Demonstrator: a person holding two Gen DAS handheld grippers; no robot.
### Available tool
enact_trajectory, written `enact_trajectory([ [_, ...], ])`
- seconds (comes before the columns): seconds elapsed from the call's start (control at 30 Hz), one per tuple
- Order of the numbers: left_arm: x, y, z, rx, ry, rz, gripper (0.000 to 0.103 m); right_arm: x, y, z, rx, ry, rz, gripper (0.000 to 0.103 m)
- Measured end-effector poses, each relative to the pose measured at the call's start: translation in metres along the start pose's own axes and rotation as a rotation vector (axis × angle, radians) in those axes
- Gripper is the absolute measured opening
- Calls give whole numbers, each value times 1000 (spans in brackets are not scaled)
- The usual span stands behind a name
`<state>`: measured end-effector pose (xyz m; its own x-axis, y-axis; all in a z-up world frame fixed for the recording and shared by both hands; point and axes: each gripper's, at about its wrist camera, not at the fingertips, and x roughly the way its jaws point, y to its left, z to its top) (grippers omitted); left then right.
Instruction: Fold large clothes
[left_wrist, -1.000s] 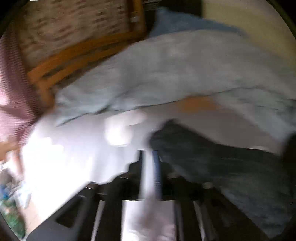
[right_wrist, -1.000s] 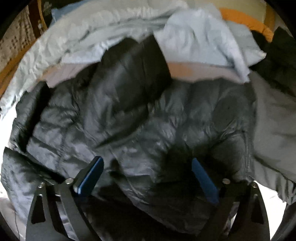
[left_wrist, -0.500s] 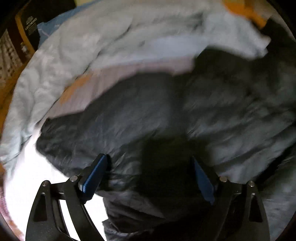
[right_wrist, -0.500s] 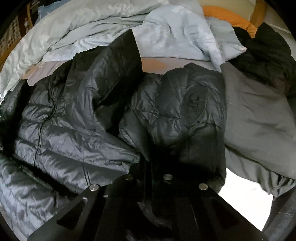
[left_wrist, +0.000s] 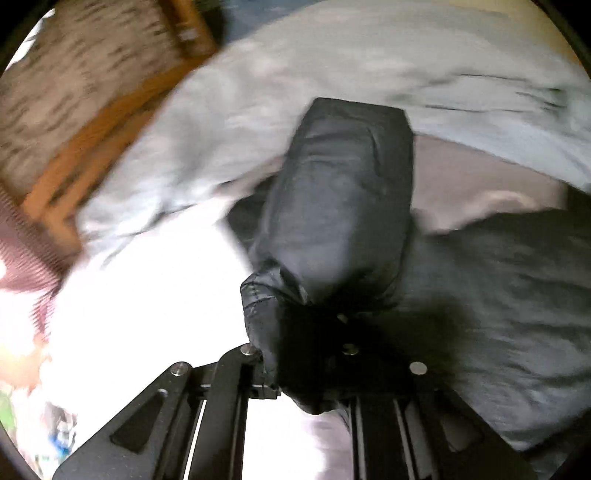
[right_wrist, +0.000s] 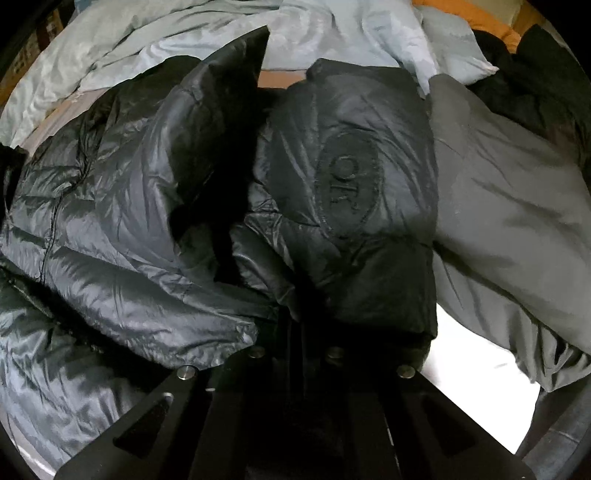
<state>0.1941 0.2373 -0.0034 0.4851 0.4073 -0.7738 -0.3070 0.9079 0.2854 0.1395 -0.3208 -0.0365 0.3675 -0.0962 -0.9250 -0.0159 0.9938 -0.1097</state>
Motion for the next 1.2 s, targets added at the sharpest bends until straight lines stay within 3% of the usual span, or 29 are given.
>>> enact_trajectory([
  [0.03,10,9,-1,-14,50,-21,22,0,-1,-1,0,5,1,4],
  [0.1,26,20,-6,-46,122,-76,24,-1,-2,-1,-13,18,2,5],
  [0.2,10,23,-8,-40,66,-106,30,-12,-6,4,13,12,-1,13],
  [0.27,-15,26,-7,-28,-16,-150,57,-40,-6,8,29,-66,12,18],
  [0.3,-27,30,-7,-36,-46,-183,63,-53,-4,9,25,-105,12,29],
  [0.33,-39,36,-9,-54,-77,-208,66,-72,1,11,19,-164,11,47],
  [0.4,-52,44,-9,-66,-132,-227,66,-101,12,14,-11,-264,23,61],
  [0.5,-52,48,-7,-47,-162,-187,66,-120,41,35,-53,-319,80,61],
  [0.63,-43,59,-8,-88,-110,-222,66,-96,106,76,-120,-250,164,67],
  [0.73,-48,65,-9,-100,-144,-191,66,-43,155,109,-151,-187,89,69],
  [0.8,-49,67,-14,-114,-132,-159,66,-12,177,116,-175,-160,-5,69],
  [0.87,-46,75,-13,-148,-107,-202,66,12,189,123,-186,-139,-48,63],
  [0.93,-47,81,-12,-165,-112,-211,66,23,199,126,-212,-138,-55,5],
  [1.03,-53,88,-12,-163,-148,-154,66,6,206,119,-226,-221,-73,4],
  [1.1,-56,95,-12,-181,-160,-157,66,-22,212,111,-238,-288,42,4],
  [1.2,-58,102,-11,-216,-157,-191,66,-55,229,98,-249,-310,256,4],
])
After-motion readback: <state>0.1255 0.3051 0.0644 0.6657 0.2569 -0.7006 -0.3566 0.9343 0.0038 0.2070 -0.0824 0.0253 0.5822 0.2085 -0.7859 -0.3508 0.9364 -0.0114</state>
